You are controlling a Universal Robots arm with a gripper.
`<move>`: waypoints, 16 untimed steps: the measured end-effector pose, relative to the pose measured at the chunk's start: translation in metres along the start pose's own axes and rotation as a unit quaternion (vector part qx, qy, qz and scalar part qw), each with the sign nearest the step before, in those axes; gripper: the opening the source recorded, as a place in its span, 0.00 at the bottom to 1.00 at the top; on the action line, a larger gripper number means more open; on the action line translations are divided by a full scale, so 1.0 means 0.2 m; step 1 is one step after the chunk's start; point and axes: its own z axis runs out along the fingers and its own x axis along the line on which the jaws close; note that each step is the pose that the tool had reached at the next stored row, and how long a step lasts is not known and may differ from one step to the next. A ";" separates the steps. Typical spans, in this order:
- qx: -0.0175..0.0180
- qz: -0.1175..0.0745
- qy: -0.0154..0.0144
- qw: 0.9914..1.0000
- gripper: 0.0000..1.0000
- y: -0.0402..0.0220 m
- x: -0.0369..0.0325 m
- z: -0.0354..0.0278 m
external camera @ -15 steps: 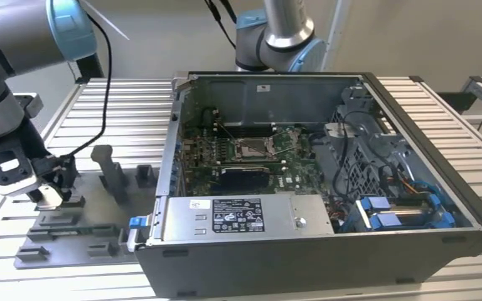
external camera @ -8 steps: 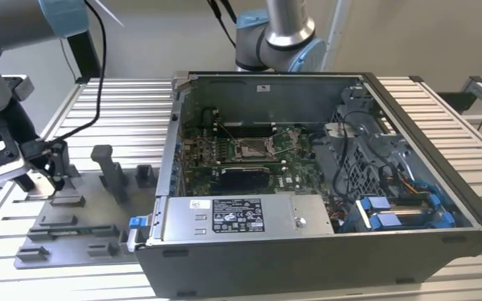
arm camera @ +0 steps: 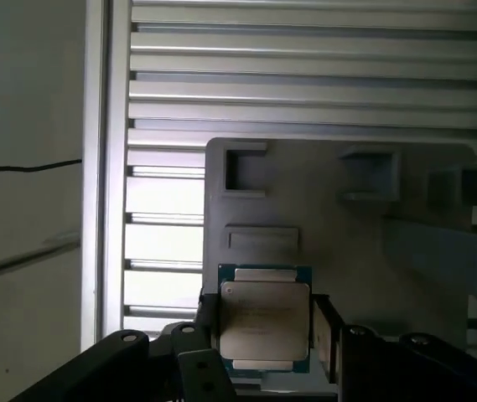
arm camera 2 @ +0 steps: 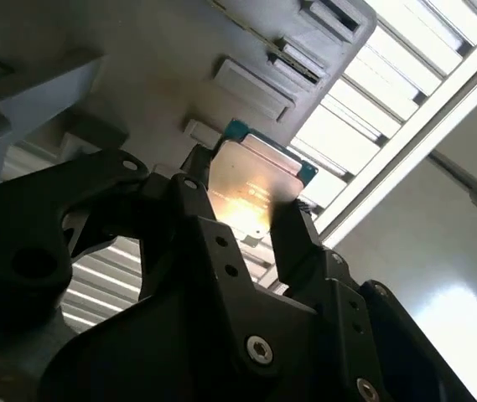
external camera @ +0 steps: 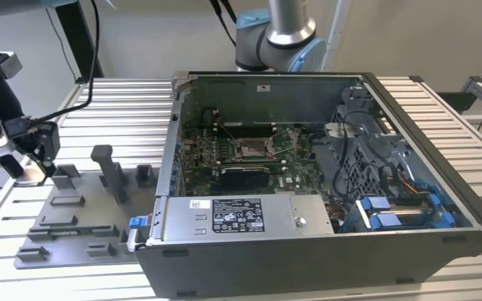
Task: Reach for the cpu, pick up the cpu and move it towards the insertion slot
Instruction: 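Pick up the cpu and move it towards the insertion slot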
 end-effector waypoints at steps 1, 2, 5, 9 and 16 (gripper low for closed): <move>0.000 0.000 0.000 1.000 0.00 0.001 0.000 -0.022; 0.000 0.000 0.000 1.000 0.00 0.002 0.000 -0.045; 0.000 0.000 0.000 1.000 0.00 0.004 0.001 -0.114; 0.000 0.000 0.000 1.000 0.00 0.008 0.002 -0.205; 0.000 0.000 0.000 1.000 0.00 0.014 0.003 -0.363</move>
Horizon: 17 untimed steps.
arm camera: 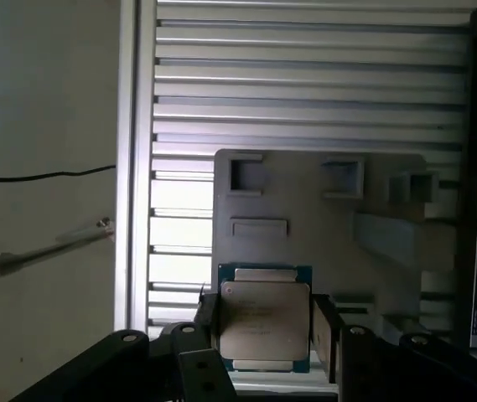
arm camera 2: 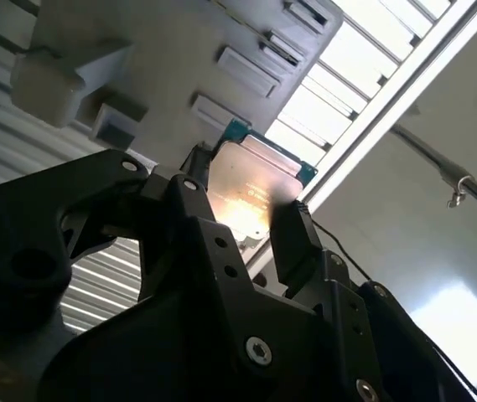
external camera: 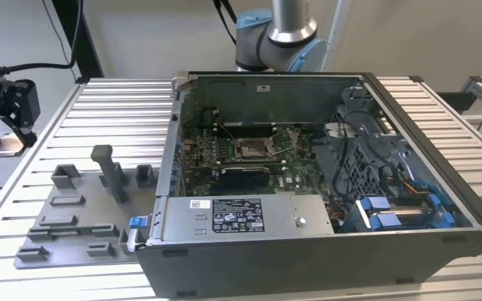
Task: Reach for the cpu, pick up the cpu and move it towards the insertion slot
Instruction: 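Pick up the cpu and move it towards the insertion slot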
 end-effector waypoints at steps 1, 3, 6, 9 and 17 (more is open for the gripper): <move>0.000 0.000 0.000 1.000 0.00 0.001 0.000 -0.024; 0.000 0.000 0.000 1.000 0.00 0.003 0.000 -0.068; 0.000 0.000 0.000 1.000 0.00 0.004 0.001 -0.093; -0.001 0.000 0.000 1.000 0.00 0.004 0.001 -0.093; -0.006 0.000 0.000 1.000 0.00 0.004 0.000 -0.105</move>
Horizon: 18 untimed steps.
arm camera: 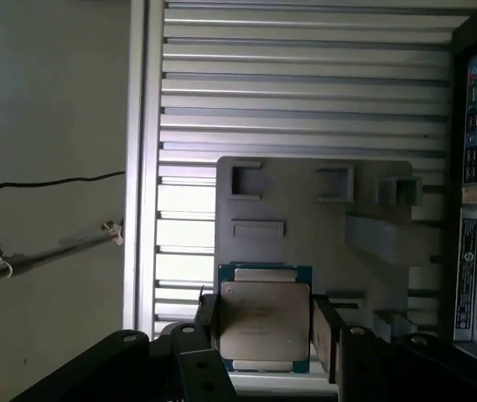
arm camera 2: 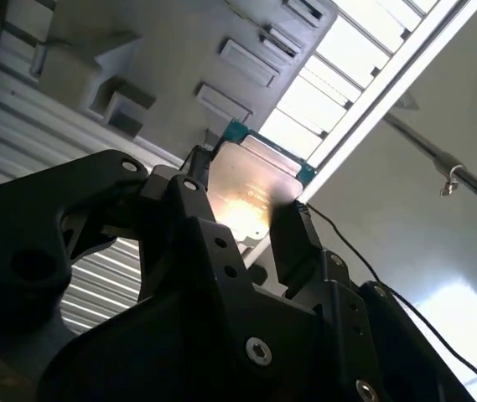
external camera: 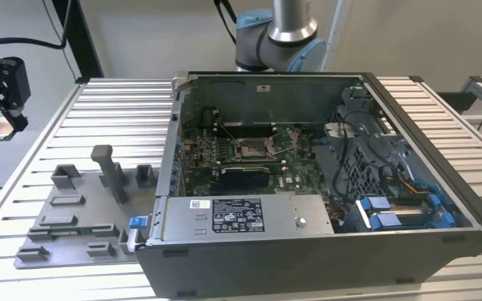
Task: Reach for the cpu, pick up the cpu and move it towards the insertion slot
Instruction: 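Pick up the cpu and move it towards the insertion slot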
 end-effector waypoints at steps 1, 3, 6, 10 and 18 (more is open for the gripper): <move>0.000 0.000 0.000 1.000 0.00 0.000 0.000 0.000; 0.000 0.000 0.000 1.000 0.00 -0.001 -0.005 0.001; 0.000 0.000 0.003 1.000 0.00 -0.001 -0.056 0.000; 0.000 0.000 0.005 1.000 0.00 -0.002 -0.128 -0.001; 0.000 0.000 0.009 1.000 0.00 -0.004 -0.250 -0.001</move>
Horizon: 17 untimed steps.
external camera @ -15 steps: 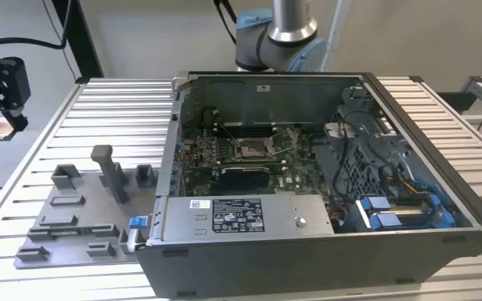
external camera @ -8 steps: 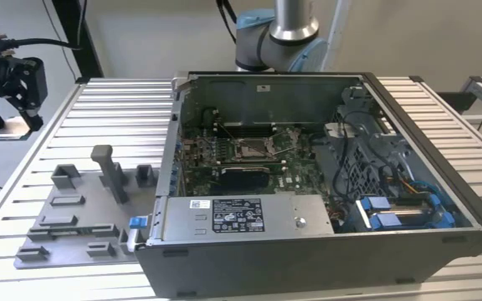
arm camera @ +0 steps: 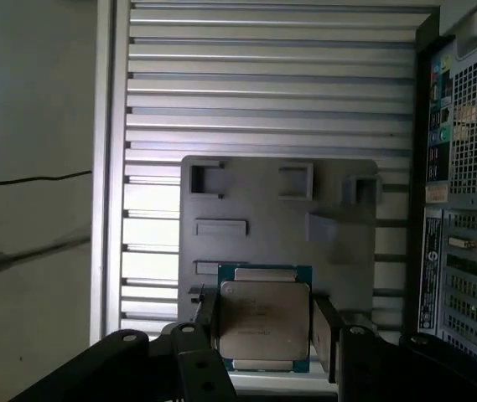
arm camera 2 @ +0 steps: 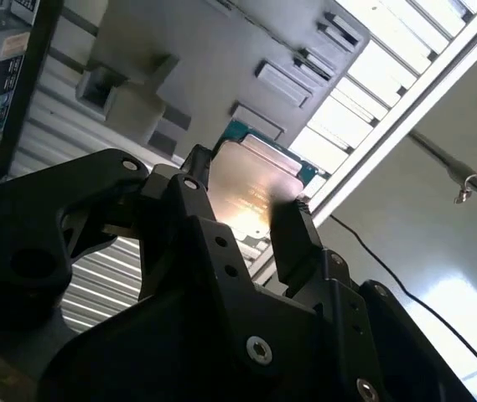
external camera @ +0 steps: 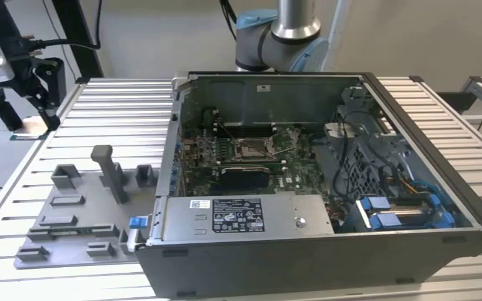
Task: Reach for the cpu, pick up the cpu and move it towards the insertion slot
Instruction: 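Pick up the cpu and move it towards the insertion slot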
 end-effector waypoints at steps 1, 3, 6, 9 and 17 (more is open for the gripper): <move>0.000 0.000 0.001 1.000 0.00 0.000 -0.013 -0.001; 0.000 0.000 0.002 1.000 0.00 0.000 -0.028 -0.001; 0.000 0.000 0.002 1.000 0.00 0.000 -0.032 -0.001; 0.000 0.000 0.003 1.000 0.00 -0.001 -0.077 -0.002; 0.000 0.000 0.003 1.000 0.00 -0.003 -0.233 -0.006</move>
